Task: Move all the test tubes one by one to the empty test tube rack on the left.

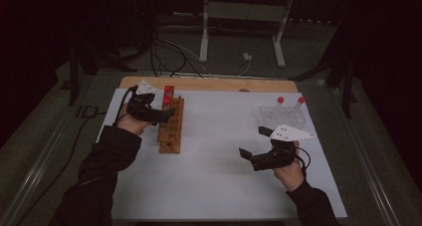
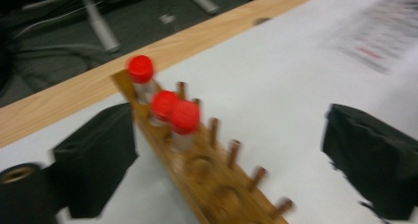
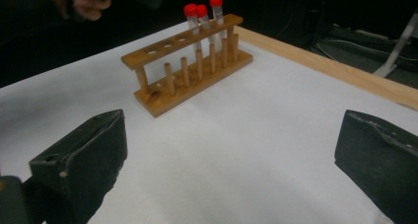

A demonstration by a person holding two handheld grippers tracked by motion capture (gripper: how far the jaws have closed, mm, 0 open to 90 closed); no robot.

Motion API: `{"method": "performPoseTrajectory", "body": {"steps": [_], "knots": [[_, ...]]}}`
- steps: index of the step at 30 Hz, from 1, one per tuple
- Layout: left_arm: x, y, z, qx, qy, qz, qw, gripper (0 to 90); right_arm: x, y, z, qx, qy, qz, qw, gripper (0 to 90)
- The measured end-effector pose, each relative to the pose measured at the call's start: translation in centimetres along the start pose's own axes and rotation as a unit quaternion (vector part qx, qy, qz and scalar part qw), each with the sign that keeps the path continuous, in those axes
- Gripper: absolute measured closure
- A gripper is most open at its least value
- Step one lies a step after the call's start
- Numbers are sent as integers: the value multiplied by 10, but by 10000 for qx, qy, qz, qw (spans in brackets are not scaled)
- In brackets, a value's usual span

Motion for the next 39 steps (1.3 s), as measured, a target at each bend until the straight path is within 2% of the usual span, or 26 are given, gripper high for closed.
{"method": "performPoseTrajectory", "body": {"steps": [3, 6, 8, 12, 16, 21, 28, 30, 35, 39], "knots": [[-14, 8, 6, 70, 276, 171, 9994, 23, -3, 6, -4, -32, 36, 99, 9999, 0], [-27, 17, 12, 37, 512, 366, 9980, 23, -7, 14, -8, -32, 92, 228, 9997, 0], [-33, 22, 18, 30, 584, 413, 9974, 22, -10, 21, -11, -47, 129, 334, 9993, 0], [-43, 34, 28, 61, 678, 685, 9953, 22, -18, 36, -16, -88, 134, 572, 9982, 0], [-52, 44, 34, 42, 807, 824, 9933, 22, -26, 55, -19, -35, 163, 833, 9964, 0], [-57, 53, 42, 61, 913, 949, 9913, 22, -35, 83, -18, 6, 129, 1205, 9926, 0], [-60, 59, 48, 43, 987, 1009, 9900, 23, -39, 118, -8, 50, 4, 1614, 9869, 0], [-60, 59, 49, 41, 1015, 1032, 9895, 22, -37, 127, -2, 125, -38, 1708, 9852, 0], [-58, 59, 54, 47, 967, 1028, 9900, 22, -28, 146, 13, 260, -258, 1878, 9815, 0], [-57, 59, 54, 21, 975, 1033, 9899, 22, -20, 156, 22, 387, -296, 1974, 9791, 44]]}}
Point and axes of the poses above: each handheld gripper's, and its own axes: x roughly forward along the jaws, z roughly out of its underside, y roughly to its right, the point moved 6 cm from there along x, roughly forward along the jaws, and after that the axes turned 14 degrees about y, right-handed, at the moved point
